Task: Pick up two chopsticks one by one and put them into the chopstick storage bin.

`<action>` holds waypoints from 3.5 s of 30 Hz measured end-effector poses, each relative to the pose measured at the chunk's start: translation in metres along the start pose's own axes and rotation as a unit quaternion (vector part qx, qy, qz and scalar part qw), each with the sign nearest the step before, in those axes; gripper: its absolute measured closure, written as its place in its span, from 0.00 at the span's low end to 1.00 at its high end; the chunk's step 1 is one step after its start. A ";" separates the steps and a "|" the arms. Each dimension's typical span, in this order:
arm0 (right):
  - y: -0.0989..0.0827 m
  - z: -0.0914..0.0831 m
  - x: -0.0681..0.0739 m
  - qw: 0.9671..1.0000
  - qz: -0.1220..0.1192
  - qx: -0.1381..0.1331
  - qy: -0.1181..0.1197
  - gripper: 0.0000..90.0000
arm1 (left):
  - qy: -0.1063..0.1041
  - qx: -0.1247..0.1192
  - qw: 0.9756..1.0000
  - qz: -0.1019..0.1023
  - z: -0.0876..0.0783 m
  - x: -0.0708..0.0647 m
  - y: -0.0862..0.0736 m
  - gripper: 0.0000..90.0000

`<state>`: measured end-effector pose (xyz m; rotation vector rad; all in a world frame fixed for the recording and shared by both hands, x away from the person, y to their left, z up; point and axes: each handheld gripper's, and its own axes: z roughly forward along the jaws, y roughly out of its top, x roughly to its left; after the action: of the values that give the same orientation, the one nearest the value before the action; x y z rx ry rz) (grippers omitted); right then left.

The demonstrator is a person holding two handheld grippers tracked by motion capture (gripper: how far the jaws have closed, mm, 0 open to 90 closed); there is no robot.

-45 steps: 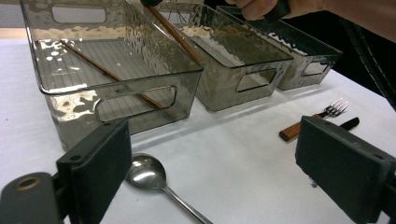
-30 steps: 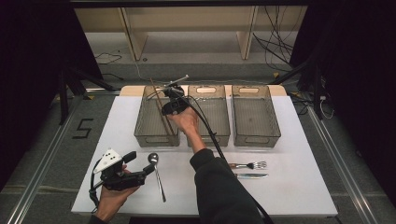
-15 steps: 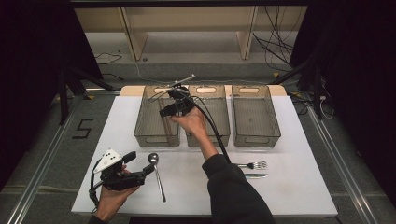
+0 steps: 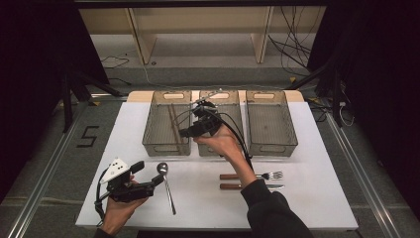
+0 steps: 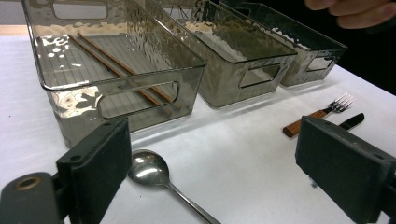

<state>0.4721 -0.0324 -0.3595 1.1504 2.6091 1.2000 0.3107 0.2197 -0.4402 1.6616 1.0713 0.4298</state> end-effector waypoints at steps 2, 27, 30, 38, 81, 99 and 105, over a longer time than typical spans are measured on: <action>-0.004 -0.007 0.001 1.000 -0.008 -0.004 0.001 0.37 | 0.000 0.001 1.000 0.000 0.000 0.000 0.000 0.12; -0.069 -0.049 -0.001 1.000 -0.019 -0.023 0.000 0.34 | 0.000 0.010 1.000 0.004 0.002 0.000 0.000 0.12; -0.078 -0.053 -0.001 0.999 -0.018 -0.030 -0.001 0.34 | -0.002 0.011 1.000 0.002 0.003 -0.001 -0.001 0.12; -0.107 -0.064 -0.004 0.998 -0.016 -0.054 -0.005 0.33 | -0.017 0.025 1.000 0.007 0.004 -0.004 -0.001 0.12; -0.230 -0.131 -0.031 0.982 0.036 -0.179 -0.043 0.30 | -0.071 0.079 0.994 0.014 0.018 -0.016 0.003 0.18; -0.235 -0.126 -0.027 0.983 0.033 -0.175 -0.048 0.28 | -0.102 0.110 0.988 0.030 0.025 -0.026 -0.001 0.21; -0.237 -0.124 -0.026 0.983 0.032 -0.171 -0.049 0.27 | -0.118 0.128 0.984 0.040 0.028 -0.032 -0.003 0.29</action>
<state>0.3061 -0.2287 -0.4382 1.1933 2.1955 1.4894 0.3131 0.1779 -0.4458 1.9334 0.9146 0.1434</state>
